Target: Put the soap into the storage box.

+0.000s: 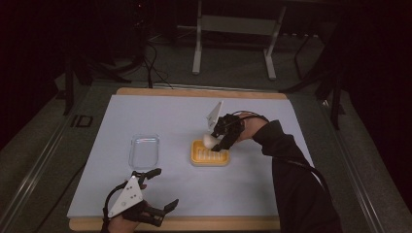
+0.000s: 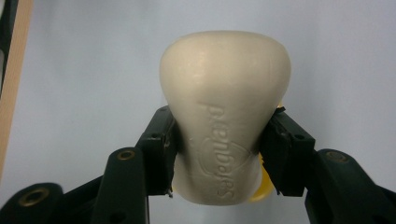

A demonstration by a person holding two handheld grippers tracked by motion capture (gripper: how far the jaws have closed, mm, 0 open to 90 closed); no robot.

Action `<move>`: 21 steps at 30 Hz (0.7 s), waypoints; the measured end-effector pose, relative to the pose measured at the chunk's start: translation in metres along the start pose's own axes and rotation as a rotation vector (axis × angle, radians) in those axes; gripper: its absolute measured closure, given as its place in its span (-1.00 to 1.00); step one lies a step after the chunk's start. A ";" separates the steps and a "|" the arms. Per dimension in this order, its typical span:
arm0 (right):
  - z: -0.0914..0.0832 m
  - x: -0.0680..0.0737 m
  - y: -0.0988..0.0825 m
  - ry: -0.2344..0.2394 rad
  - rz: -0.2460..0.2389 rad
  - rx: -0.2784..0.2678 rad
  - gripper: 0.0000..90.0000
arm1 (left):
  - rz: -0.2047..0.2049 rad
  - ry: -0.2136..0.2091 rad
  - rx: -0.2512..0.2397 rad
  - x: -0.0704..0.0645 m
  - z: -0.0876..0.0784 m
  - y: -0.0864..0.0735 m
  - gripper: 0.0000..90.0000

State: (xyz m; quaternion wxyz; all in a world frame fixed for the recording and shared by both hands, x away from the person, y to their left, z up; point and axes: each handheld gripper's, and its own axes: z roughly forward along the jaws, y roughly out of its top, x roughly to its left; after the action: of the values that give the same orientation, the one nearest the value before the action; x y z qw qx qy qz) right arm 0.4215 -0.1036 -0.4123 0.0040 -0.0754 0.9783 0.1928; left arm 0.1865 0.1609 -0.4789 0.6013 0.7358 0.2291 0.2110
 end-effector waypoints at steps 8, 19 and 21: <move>0.016 -0.004 -0.002 0.021 -0.005 -0.011 0.10 | -0.002 -0.002 0.001 0.000 0.000 0.000 -0.98; 0.037 -0.008 -0.012 0.036 0.015 -0.002 0.10 | 0.002 -0.004 0.008 0.000 0.001 0.000 -0.98; 0.041 -0.008 -0.013 0.030 0.017 0.014 0.10 | 0.002 -0.004 0.008 0.000 0.000 0.000 -0.98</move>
State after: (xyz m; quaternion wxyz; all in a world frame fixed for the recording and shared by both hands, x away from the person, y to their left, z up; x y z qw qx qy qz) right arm 0.4307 -0.0990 -0.4549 -0.0120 -0.0701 0.9802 0.1850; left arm 0.1866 0.1605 -0.4793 0.5985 0.7390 0.2280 0.2091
